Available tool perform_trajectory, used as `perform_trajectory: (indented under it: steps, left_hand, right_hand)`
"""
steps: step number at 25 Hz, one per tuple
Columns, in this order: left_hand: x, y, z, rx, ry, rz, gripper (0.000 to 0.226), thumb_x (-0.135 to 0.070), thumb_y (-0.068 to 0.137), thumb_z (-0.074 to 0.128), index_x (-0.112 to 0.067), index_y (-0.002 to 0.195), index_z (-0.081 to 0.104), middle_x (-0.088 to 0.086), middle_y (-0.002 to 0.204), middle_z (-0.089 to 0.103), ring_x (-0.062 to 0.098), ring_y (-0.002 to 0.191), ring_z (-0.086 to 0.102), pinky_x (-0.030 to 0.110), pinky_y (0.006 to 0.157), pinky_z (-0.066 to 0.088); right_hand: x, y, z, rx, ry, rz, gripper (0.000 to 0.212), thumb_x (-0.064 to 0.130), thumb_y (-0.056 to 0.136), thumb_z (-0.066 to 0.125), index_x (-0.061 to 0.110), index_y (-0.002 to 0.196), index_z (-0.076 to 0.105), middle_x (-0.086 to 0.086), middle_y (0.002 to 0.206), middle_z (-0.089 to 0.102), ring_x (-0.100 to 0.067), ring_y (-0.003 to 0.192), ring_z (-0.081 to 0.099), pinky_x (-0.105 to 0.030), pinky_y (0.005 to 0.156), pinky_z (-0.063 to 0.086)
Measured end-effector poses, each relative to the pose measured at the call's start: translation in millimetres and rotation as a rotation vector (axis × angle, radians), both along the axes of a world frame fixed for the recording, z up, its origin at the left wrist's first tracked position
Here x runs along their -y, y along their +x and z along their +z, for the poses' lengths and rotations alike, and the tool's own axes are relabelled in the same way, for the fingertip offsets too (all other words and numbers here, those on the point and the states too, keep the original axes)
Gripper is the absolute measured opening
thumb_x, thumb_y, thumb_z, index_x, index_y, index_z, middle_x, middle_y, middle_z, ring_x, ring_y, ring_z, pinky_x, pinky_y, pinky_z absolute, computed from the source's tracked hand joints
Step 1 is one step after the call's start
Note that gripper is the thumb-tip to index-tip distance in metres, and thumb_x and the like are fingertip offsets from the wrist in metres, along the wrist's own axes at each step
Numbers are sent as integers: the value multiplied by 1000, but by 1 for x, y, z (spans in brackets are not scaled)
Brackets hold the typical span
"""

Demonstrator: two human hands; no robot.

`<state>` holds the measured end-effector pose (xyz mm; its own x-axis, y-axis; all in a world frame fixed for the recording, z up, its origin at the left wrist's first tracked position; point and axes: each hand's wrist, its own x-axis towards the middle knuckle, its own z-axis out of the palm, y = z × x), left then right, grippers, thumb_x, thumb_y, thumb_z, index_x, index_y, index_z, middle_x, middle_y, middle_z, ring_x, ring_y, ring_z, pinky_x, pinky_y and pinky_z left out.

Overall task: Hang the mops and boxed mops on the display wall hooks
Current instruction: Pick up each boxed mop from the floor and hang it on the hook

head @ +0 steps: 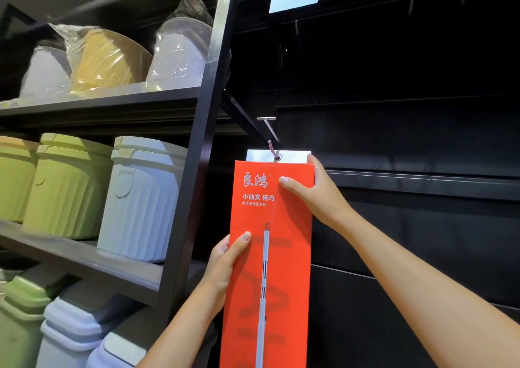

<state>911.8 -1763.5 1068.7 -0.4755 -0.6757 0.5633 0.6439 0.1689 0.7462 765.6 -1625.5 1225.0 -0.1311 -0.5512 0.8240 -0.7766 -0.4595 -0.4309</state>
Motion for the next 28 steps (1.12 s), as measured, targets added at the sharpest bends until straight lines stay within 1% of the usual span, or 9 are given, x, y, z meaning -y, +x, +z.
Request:
perform_trajectory:
  steps: [4, 9, 11, 14, 17, 18, 21, 25, 28]
  left_hand:
    - [3, -10, 4, 44, -22, 59, 42, -45, 92, 71, -17, 123, 73, 16, 114, 79, 37, 105, 76, 54, 97, 59]
    - [16, -32, 7, 74, -45, 129, 37, -51, 93, 70, -25, 118, 74, 7, 108, 81, 29, 99, 79, 52, 93, 62]
    - [24, -41, 8, 89, -59, 142, 37, -53, 93, 69, -27, 118, 74, 5, 106, 81, 27, 98, 79, 52, 92, 62]
    - [34, -58, 9, 91, -63, 174, 35, -52, 94, 68, -27, 118, 74, 3, 104, 82, 24, 95, 80, 51, 91, 63]
    - [43, -76, 10, 104, -68, 201, 34, -53, 94, 68, -28, 117, 73, 0, 103, 82, 21, 93, 80, 48, 89, 64]
    - [46, -81, 10, 110, -73, 203, 35, -54, 94, 68, -28, 118, 72, -1, 103, 82, 20, 93, 80, 47, 89, 64]
    - [56, -91, 7, 111, -73, 206, 37, -50, 95, 68, -26, 123, 71, -3, 106, 81, 18, 95, 80, 42, 88, 64]
    - [60, -94, 2, 92, -74, 204, 35, -44, 97, 68, -25, 126, 70, -3, 110, 81, 17, 99, 79, 38, 88, 64]
    - [60, -92, 1, 104, -64, 198, 39, -46, 97, 68, -25, 129, 68, -4, 111, 80, 16, 101, 78, 41, 91, 64]
  right_hand:
    - [15, -16, 1, 42, 22, -58, 61, 62, 77, 81, 37, 125, 53, 9, 119, 72, -11, 102, 75, -44, 89, 63]
    - [35, -40, 0, 90, 30, -96, 54, 57, 80, 81, 35, 123, 55, 10, 116, 72, -9, 100, 74, -42, 90, 63]
    - [46, -53, -1, 94, 35, -117, 64, 64, 75, 81, 38, 126, 54, 10, 120, 71, -10, 103, 73, -43, 91, 62]
    - [63, -76, -4, 114, 61, -166, 97, 79, 66, 79, 36, 144, 43, 8, 133, 66, -14, 113, 70, -47, 95, 61]
    - [72, -90, -6, 127, 86, -167, 102, 77, 67, 80, 31, 148, 39, 7, 132, 66, -13, 112, 71, -45, 94, 61]
    - [72, -92, -6, 135, 92, -171, 100, 74, 69, 80, 30, 148, 38, 7, 132, 66, -13, 111, 71, -42, 92, 62]
    - [75, -96, -10, 137, 109, -155, 66, 54, 83, 81, 35, 132, 41, 10, 126, 66, -7, 107, 70, -28, 84, 59]
    - [76, -99, -15, 153, 108, -117, 68, 51, 84, 82, 31, 136, 43, 8, 128, 67, -10, 112, 70, -38, 96, 60]
    - [73, -93, -18, 159, 90, -119, 68, 46, 87, 81, 27, 142, 46, 8, 128, 67, -9, 113, 70, -34, 96, 60]
